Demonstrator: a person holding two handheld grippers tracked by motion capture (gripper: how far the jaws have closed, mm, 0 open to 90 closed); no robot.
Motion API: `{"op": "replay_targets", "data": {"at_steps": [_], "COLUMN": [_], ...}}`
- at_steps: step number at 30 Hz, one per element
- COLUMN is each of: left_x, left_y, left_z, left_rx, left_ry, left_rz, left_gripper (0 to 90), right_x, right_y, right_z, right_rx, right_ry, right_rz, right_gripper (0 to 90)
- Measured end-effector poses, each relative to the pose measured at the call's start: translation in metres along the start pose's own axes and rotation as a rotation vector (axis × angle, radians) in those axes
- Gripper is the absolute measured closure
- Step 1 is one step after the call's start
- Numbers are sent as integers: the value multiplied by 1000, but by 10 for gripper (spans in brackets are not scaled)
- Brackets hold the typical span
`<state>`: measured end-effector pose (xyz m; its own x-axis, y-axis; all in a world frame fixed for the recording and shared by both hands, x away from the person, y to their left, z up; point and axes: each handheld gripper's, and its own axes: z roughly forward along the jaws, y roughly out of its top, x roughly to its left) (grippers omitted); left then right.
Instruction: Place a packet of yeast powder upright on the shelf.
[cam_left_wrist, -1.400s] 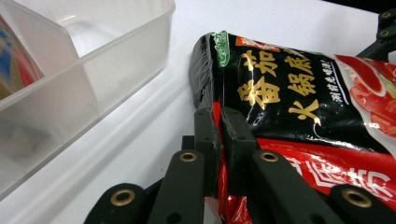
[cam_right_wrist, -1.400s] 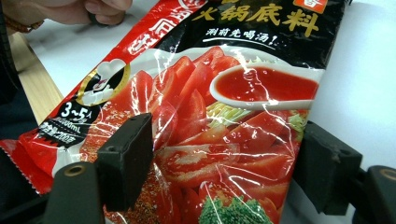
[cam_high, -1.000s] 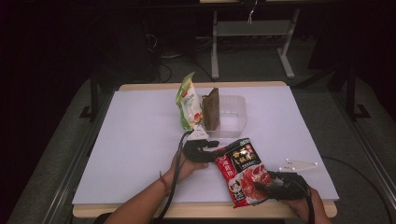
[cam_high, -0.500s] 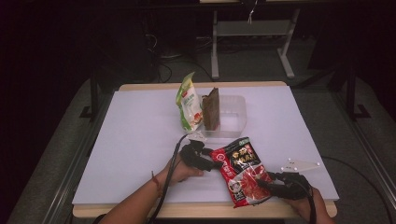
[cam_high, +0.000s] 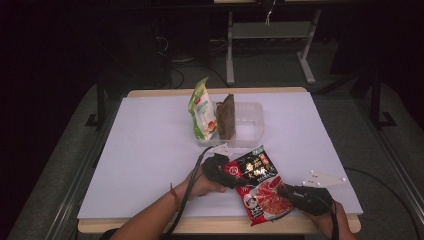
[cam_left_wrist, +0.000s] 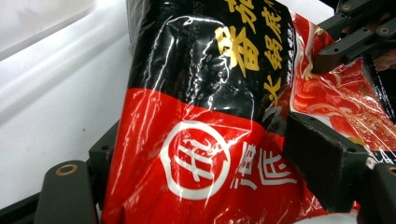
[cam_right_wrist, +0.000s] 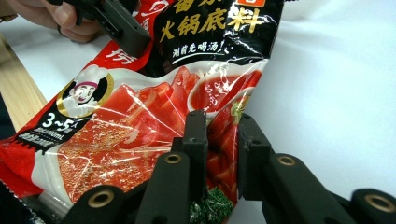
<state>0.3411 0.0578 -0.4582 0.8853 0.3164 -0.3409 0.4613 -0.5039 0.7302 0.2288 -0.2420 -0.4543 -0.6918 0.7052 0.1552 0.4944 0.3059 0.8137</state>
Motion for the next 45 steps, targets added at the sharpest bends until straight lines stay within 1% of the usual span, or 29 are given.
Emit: {"op": "replay_targets", "data": {"at_steps": [3, 6, 8, 10, 13, 14, 17, 19, 21, 22, 24, 26, 27, 28, 29, 30, 31, 32, 33, 35, 36, 37, 38, 39, 43, 45], "left_x": [1, 1, 2, 3, 7, 9, 9, 7, 0, -3, -9, -14, -16, -17, -19, -21, -21, -21, -22, -22, -22, -23, -23, -23, -26, -29], "left_y": [0, 0, 0, 0, -1, -2, -1, 1, 4, 5, 7, 8, 8, 9, 9, 9, 9, 9, 9, 9, 10, 10, 10, 10, 12, 14], "left_z": [0, 0, -1, -2, -7, -10, -14, -18, -22, -24, -26, -28, -28, -30, -31, -33, -34, -37, -39, -43, -46, -48, -51, -52, -61, -65], "left_rx": [-4, -13, -21, -47, -101, -129, -193, -235, -267, -280, -318, -347, -355, -364, -375, -395, -403, -413, -427, -447, -461, -475, -480, -486, -516, -522], "left_ry": [-21, -45, -60, -74, -107, -125, -165, -185, -176, -159, -140, -119, -110, -107, -96, -75, -70, -61, -48, -40, -24, -14, -15, -6, 32, 48], "left_rz": [-3, 5, 5, -2, -40, -44, -61, -58, -33, -12, -30, -26, -31, -29, -21, -31, -41, -33, -37, -43, -42, -44, -42, -41, -30, -14], "left_gripper": [221, 229, 262, 300, 415, 456, 586, 669, 707, 724, 751, 762, 765, 767, 768, 768, 771, 771, 771, 775, 775, 777, 779, 778, 782, 781], "right_x": [1, 3, 4, 4, 4, 4, 2, 1, 0, 0, 0, 1, 2, 2, 1, 0, -1, -1, -3, -5, -7, -9, -11, -14, -21, -23], "right_y": [-1, 0, 1, 0, 0, 0, 1, 1, 2, 3, 5, 7, 7, 7, 8, 8, 8, 8, 8, 8, 8, 8, 8, 8, 7, 6], "right_z": [-2, -3, -4, -3, -3, -4, -3, -3, -4, -5, -6, -6, -7, -8, -9, -11, -12, -14, -17, -19, -21, -24, -26, -29, -35, -35], "right_rx": [-22, -37, -46, -48, -52, -53, -56, -66, -79, -90, -108, -112, -115, -117, -120, -125, -128, -132, -133, -132, -139, -147, -159, -171, -166, -158], "right_ry": [0, -1, -5, -6, 0, -1, -1, -5, -4, -5, -12, -3, -25, -24, -19, -20, -22, -20, -15, -26, -27, -38, -43, -50, -109, -131], "right_rz": [-12, -33, -45, -47, -45, -48, -46, -43, -40, -42, -47, -61, -66, -68, -72, -68, -65, -65, -68, -71, -66, -55, -48, -42, -18, -11], "right_gripper": [775, 781, 780, 779, 779, 780, 780, 778, 777, 769, 743, 618, 560, 545, 504, 467, 439, 415, 402, 388, 384, 369, 366, 367, 367, 369]}}
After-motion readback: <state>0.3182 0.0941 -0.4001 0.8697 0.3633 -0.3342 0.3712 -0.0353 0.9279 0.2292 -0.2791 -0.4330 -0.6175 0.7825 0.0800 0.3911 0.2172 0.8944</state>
